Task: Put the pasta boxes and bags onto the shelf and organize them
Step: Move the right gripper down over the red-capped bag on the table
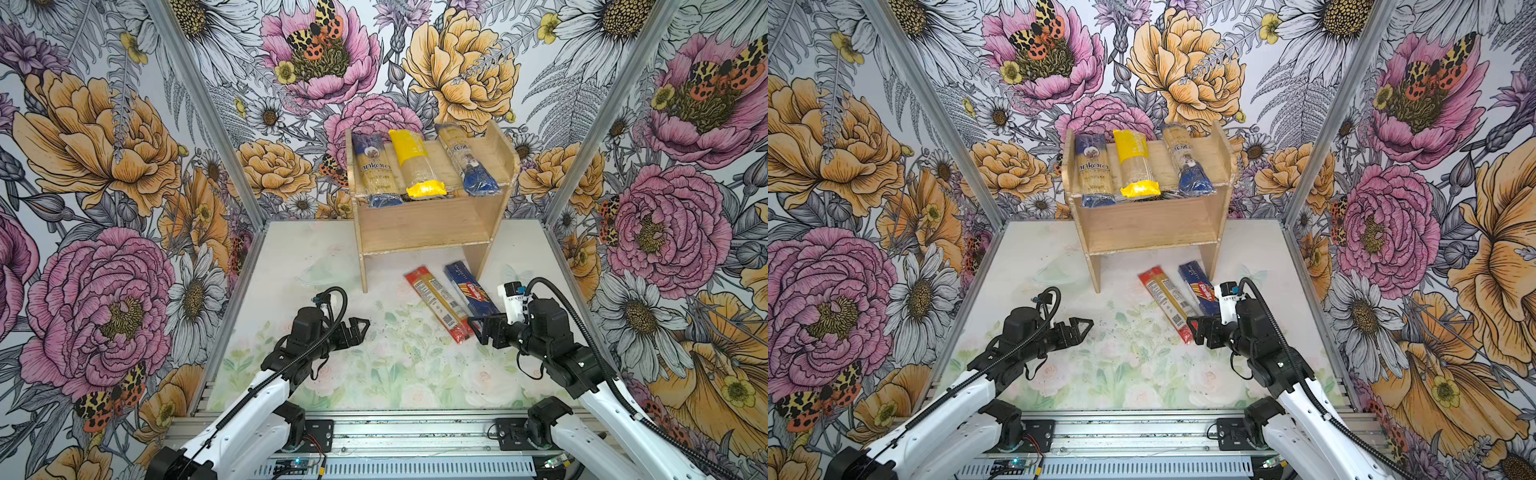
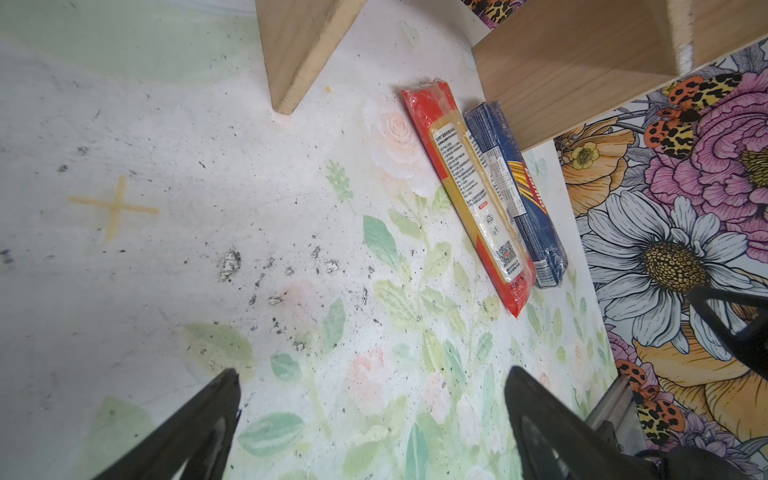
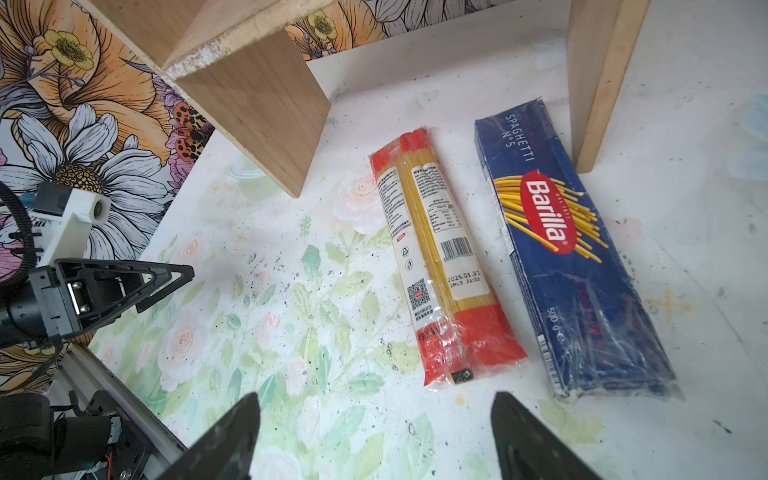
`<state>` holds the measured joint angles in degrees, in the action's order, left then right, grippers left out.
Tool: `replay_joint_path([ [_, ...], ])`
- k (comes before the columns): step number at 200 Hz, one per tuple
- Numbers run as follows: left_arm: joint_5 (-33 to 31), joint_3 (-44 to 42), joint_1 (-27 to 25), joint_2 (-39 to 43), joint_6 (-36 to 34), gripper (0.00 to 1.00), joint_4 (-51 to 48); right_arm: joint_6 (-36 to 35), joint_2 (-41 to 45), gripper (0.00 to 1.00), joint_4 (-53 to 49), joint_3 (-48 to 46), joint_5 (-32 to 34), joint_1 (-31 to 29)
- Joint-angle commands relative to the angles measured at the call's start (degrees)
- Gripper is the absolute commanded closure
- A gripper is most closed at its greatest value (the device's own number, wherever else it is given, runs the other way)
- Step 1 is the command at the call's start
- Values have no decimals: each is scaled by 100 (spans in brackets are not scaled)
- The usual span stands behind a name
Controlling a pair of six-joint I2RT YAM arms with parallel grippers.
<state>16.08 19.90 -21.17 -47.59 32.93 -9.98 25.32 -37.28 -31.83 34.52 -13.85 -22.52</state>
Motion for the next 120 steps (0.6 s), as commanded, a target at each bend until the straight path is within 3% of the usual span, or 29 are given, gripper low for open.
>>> replay_joint_path([
  [1, -73, -29, -75, -72, 52, 1, 240, 252, 31, 12, 422, -157, -163, -98],
  [120, -113, -46, -247, -280, 79, 1, 468, 172, -1053, 13, 860, -303, 403, -675],
])
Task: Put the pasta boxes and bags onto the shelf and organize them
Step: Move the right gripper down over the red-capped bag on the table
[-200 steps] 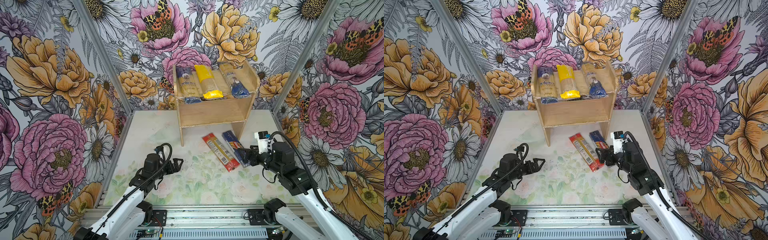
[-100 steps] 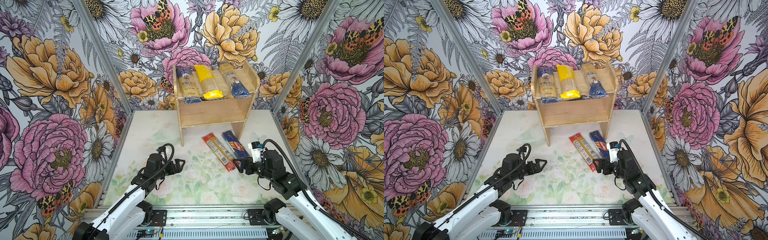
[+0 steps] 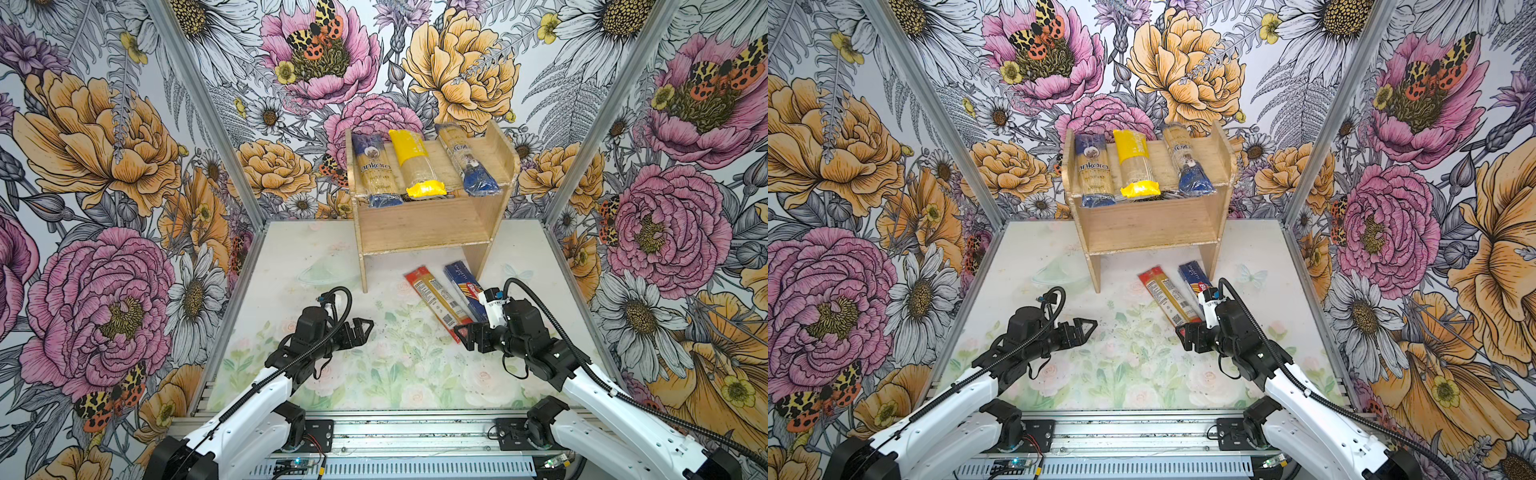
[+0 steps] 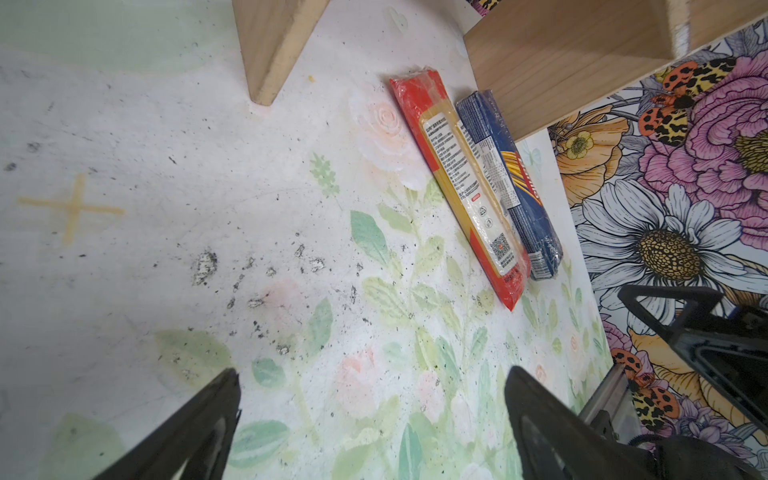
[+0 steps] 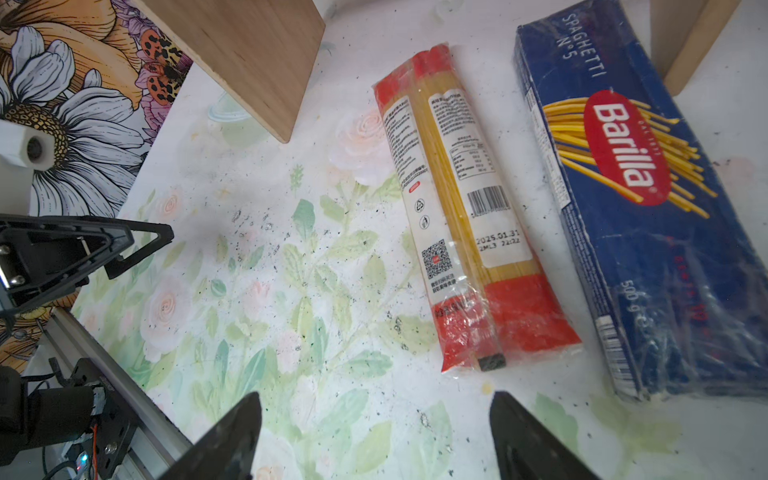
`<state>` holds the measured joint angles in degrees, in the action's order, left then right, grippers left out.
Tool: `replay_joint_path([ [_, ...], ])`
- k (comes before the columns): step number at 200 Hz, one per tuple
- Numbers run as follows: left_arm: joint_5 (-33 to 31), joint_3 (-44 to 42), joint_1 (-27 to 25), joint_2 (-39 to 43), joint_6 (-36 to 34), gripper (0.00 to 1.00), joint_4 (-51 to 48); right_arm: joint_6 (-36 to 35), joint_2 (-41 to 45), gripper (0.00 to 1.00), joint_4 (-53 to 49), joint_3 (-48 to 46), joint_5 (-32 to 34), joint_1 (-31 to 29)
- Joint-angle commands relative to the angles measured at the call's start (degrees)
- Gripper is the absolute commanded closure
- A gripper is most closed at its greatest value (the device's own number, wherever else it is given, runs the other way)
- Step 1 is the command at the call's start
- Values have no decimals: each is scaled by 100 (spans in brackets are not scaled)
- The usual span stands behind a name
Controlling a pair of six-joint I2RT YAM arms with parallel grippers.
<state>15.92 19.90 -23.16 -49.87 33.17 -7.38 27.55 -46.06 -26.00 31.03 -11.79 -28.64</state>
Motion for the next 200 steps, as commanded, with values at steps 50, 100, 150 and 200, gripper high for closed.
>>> replay_joint_path([
  [50, -56, -38, -57, -202, 29, 1, 320, -239, -630, 14, 394, 148, 392, -149],
  [100, 2, 11, -55, -422, -18, 1, 421, -376, -1006, 14, 597, 176, 710, -239],
  [150, 49, 50, -66, -621, -76, 1, 508, -500, -1310, 14, 821, 134, 932, -273],
  [200, 95, 49, -66, -711, -107, 1, 553, -544, -1673, 14, 1163, 144, 977, -299],
])
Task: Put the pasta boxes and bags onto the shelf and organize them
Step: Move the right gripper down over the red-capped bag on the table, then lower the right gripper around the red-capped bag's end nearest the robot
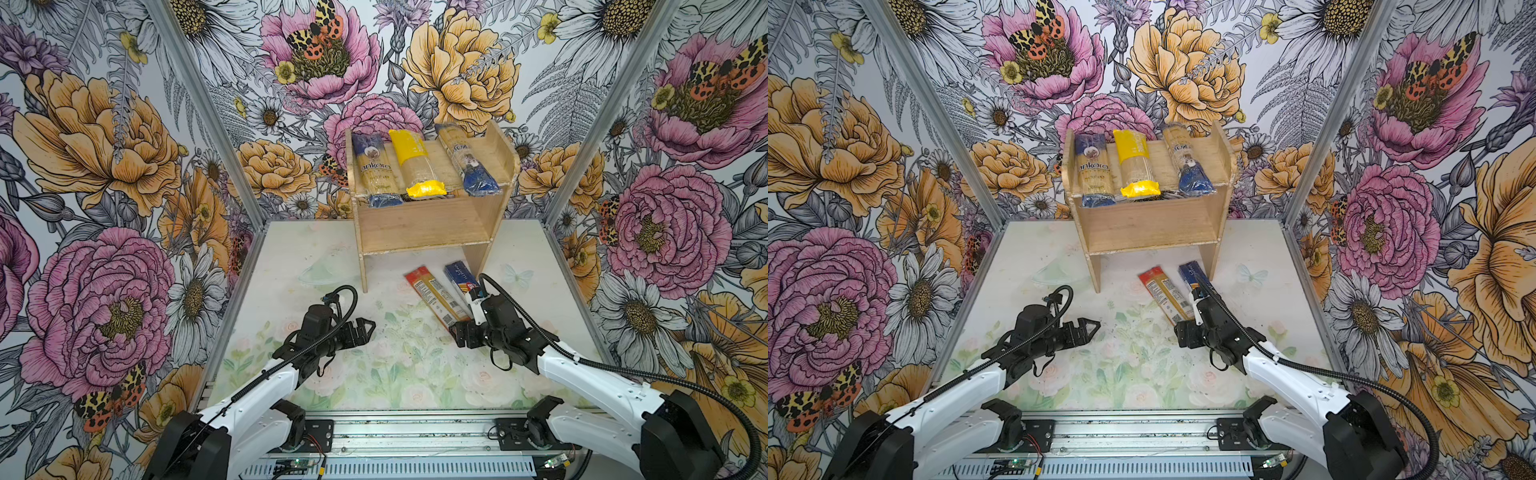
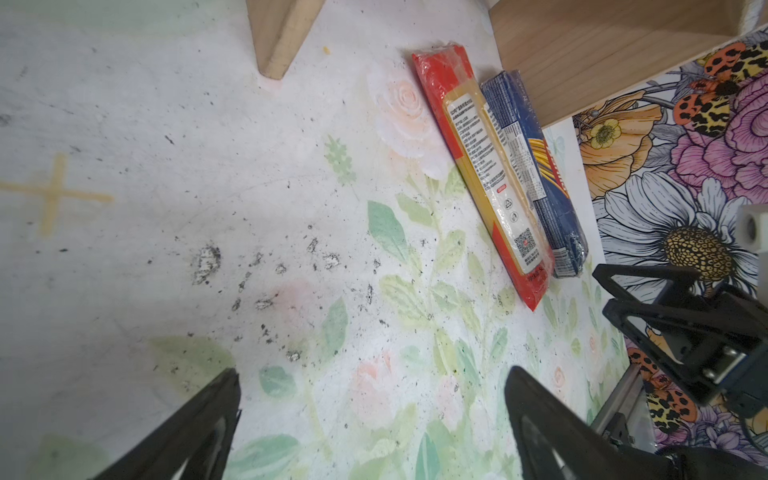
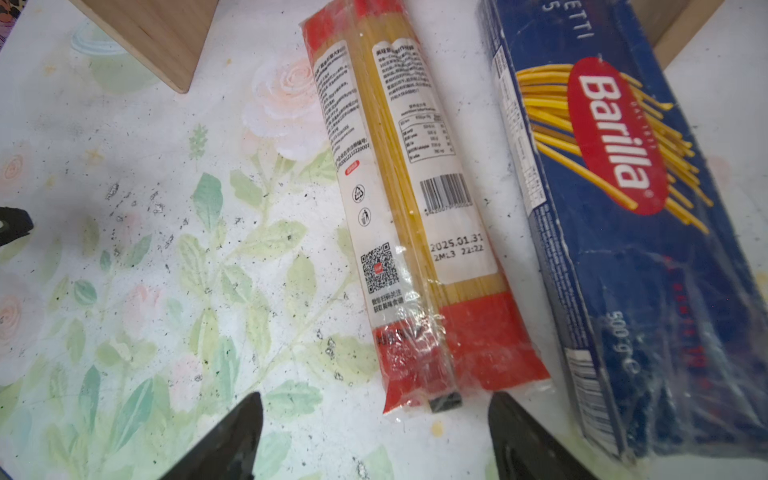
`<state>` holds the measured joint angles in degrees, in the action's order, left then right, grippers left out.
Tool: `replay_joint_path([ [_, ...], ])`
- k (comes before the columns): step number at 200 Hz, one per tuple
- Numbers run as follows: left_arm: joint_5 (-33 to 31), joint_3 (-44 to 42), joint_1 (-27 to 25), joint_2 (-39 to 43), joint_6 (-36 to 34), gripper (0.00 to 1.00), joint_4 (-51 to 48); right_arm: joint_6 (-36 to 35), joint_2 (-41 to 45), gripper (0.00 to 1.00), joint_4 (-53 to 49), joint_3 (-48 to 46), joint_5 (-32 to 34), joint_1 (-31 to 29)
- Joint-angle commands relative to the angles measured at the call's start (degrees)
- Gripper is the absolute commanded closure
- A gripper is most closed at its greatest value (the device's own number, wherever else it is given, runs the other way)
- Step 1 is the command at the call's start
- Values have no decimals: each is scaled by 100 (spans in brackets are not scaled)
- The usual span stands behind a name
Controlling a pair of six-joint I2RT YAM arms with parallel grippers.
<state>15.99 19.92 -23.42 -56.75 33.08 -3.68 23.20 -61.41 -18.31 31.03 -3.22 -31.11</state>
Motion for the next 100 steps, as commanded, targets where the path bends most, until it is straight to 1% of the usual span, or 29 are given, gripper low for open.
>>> replay_joint_path([
  [1, 89, 47, -40, -26, -99, 1, 184, -112, -145, 14, 405, 142, 120, -52],
  [59, 73, 4, -36, 83, -118, 1, 123, -315, -593, 14, 780, 160, 190, -114],
  [100, 51, 1, -36, 172, -142, 1, 44, -327, -723, 14, 932, 102, 481, -141],
])
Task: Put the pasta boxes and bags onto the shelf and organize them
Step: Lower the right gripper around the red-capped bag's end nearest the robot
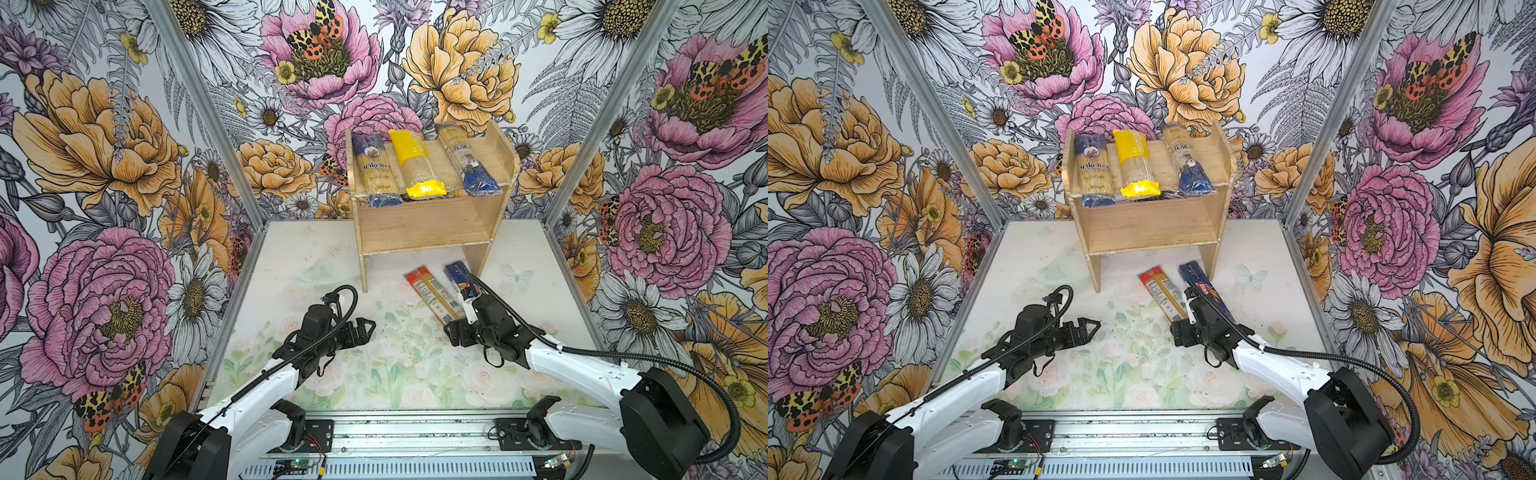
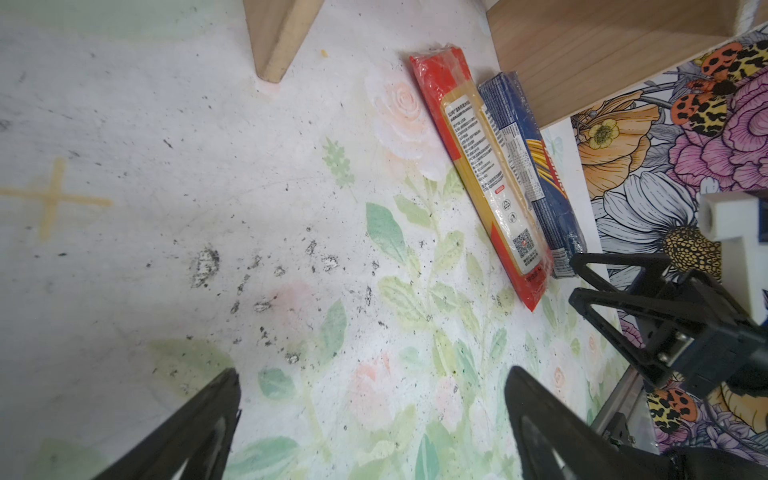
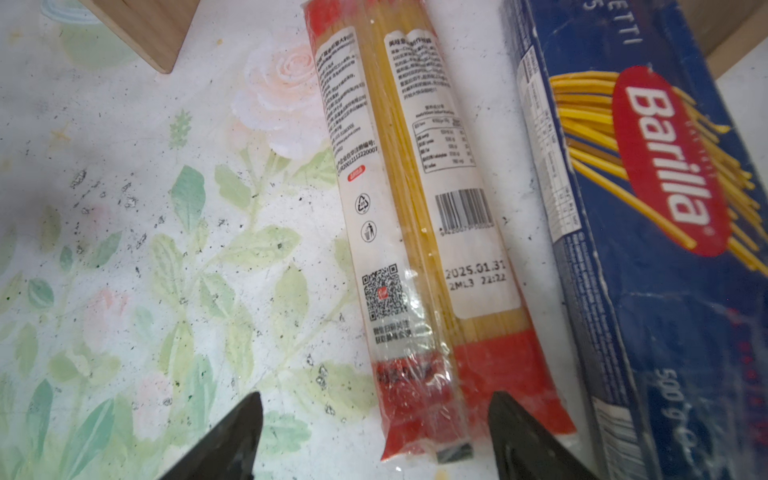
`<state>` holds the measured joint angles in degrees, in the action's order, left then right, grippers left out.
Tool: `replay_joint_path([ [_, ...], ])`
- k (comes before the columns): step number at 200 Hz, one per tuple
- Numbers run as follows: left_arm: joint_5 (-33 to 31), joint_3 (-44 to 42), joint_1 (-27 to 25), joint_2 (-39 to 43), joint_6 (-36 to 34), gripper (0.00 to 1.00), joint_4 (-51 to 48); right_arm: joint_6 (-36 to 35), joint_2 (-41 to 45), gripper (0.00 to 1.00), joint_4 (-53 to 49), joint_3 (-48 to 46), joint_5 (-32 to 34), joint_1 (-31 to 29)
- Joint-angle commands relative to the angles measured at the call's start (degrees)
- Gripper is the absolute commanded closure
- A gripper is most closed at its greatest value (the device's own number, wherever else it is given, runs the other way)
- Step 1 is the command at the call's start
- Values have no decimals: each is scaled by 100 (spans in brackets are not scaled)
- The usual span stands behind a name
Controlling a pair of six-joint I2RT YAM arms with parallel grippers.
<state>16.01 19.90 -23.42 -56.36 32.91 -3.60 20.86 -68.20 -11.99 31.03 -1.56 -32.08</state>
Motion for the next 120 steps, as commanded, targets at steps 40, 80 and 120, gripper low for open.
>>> replay_joint_path([
  [40, 34, -6, -22, 160, -118, 1, -1, -25, -153, 14, 379, 76, 607, -45],
  [80, 25, -12, -22, 187, -125, 1, -9, -45, -446, 14, 545, 138, 768, -44],
  [120, 20, -2, -16, 237, -128, 1, -83, -120, -921, 14, 937, 176, 794, -49],
])
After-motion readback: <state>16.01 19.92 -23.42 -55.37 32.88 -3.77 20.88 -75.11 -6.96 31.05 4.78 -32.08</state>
